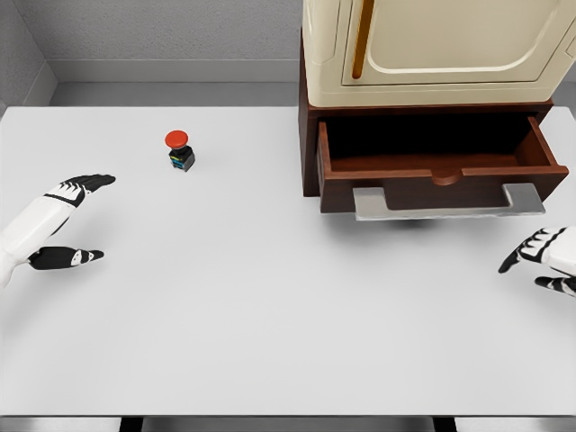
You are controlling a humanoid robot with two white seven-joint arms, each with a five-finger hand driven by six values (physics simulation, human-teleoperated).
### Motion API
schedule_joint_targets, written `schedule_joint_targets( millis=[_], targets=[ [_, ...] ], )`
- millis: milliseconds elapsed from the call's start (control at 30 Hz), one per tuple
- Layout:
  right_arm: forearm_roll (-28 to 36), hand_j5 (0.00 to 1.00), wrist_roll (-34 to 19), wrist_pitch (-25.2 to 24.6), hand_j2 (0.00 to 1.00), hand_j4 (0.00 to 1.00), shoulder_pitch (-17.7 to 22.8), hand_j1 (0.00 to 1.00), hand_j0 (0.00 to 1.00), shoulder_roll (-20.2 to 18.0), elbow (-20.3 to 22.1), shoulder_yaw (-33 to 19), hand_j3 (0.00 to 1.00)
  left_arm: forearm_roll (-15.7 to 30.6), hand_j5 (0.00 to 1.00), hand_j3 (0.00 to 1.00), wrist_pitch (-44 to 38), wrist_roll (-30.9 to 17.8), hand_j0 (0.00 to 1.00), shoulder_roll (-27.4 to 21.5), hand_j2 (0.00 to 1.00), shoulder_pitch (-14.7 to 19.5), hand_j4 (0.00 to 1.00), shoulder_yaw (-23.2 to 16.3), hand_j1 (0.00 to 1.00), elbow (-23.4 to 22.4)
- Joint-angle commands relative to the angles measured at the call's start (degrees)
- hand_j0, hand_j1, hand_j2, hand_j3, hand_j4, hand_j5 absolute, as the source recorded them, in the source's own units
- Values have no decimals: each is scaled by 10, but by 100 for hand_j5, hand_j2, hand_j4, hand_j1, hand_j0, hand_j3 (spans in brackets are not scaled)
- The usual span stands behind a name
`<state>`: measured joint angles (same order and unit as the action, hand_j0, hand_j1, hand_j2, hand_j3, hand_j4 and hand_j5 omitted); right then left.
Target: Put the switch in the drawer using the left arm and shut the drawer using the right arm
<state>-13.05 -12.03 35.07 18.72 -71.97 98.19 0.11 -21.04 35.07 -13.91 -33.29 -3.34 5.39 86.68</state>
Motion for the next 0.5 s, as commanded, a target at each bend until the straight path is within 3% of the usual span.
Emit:
schedule_joint_targets(
  millis=[0, 133, 233, 333, 367, 467],
  targets=[
    [3, 58, 1, -1, 58, 58, 0, 58, 58, -1, 8, 0, 58, 6, 100, 100, -1, 1, 100, 1, 100, 0, 100, 1, 100, 1],
    [3, 59, 0, -1, 59, 59, 0, 59, 59, -1, 8, -1, 59, 7, 100, 100, -1, 3, 100, 3, 100, -7, 100, -8, 100, 29],
    [1, 61, -2, -1, 61, 61, 0, 61, 61, 4, 3, -3, 61, 10, 100, 100, -1, 4, 100, 63, 100, 3, 100, -21, 100, 76],
    [0, 65, -3, -1, 65, 65, 0, 65, 65, 5, 5, -3, 65, 19, 100, 100, -1, 4, 100, 94, 100, 55, 100, -22, 100, 92],
    [0, 68, -3, -1, 68, 68, 0, 68, 68, 5, 6, -3, 68, 47, 100, 100, -15, 3, 100, 107, 100, 69, 100, -22, 100, 93],
    [-7, 70, -3, -1, 70, 70, 0, 70, 70, 5, 8, -3, 70, 73, 100, 100, -116, 2, 100, 136, 100, 110, 100, -34, 100, 78]
  ],
)
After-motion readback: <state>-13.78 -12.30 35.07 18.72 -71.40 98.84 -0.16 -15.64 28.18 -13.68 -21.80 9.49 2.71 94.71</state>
